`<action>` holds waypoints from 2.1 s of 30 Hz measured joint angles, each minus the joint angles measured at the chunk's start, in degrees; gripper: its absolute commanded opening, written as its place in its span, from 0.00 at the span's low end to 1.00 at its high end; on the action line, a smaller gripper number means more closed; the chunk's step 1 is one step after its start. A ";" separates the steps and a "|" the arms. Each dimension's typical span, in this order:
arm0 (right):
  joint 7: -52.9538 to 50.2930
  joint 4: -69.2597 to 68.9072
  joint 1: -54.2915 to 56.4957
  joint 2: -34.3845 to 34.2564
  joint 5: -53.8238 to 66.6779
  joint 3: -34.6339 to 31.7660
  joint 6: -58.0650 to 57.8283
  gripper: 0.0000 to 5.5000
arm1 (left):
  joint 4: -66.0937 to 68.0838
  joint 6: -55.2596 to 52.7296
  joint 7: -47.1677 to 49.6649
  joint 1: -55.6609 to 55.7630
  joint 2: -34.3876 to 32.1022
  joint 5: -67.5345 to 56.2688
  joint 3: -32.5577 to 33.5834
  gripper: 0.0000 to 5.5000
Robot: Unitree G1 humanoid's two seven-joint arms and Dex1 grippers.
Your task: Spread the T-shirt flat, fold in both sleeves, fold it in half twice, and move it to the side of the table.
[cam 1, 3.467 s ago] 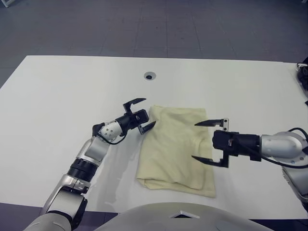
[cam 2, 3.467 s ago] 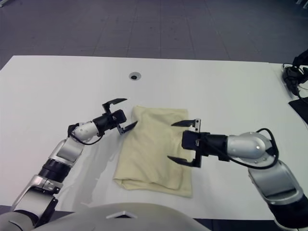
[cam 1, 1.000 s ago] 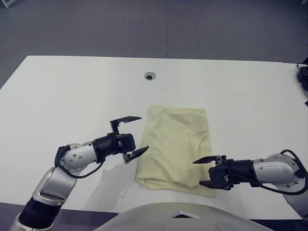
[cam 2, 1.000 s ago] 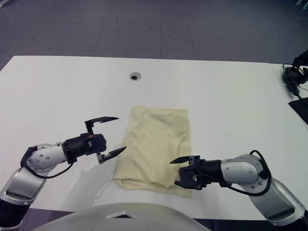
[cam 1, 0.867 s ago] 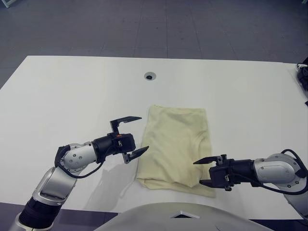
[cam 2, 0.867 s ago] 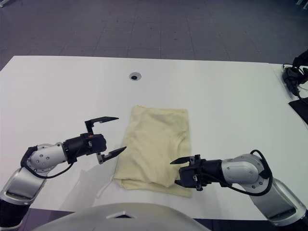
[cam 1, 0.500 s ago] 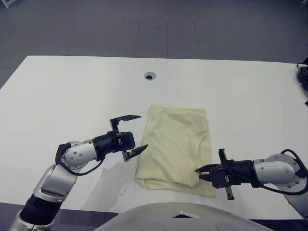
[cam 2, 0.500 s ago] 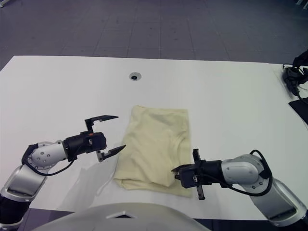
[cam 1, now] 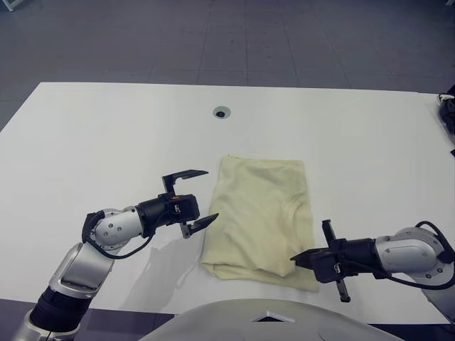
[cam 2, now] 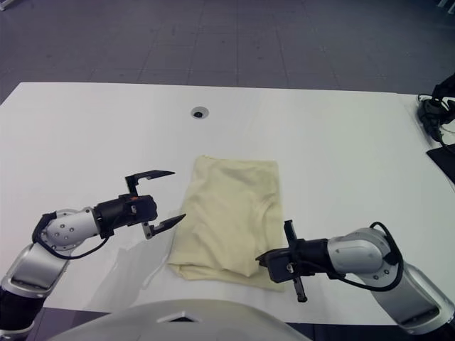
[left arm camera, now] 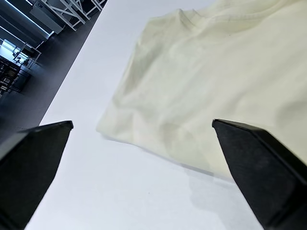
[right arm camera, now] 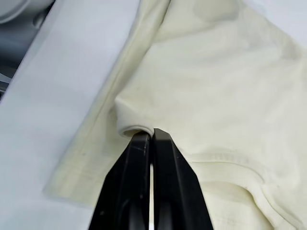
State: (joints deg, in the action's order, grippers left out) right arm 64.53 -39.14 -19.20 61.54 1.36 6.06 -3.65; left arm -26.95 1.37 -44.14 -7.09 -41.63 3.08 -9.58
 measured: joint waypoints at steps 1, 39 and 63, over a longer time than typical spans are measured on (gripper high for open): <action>0.26 0.06 -0.21 0.20 0.48 -0.72 0.13 0.00 | -0.01 0.00 -0.01 -0.01 0.00 -0.02 0.01 0.98; 4.62 2.27 -0.07 1.60 11.81 -8.48 -4.72 0.00 | -14.24 -4.47 -9.07 -8.10 -3.05 -10.17 -3.98 0.98; 3.16 0.96 0.82 1.24 11.52 -7.05 -5.59 0.00 | -9.35 -6.81 -7.58 -6.52 -4.21 0.69 -10.96 0.98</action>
State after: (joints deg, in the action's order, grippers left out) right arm 67.69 -38.18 -18.37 62.78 12.89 -0.99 -9.24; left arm -36.30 -5.44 -51.71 -13.61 -45.84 3.78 -20.54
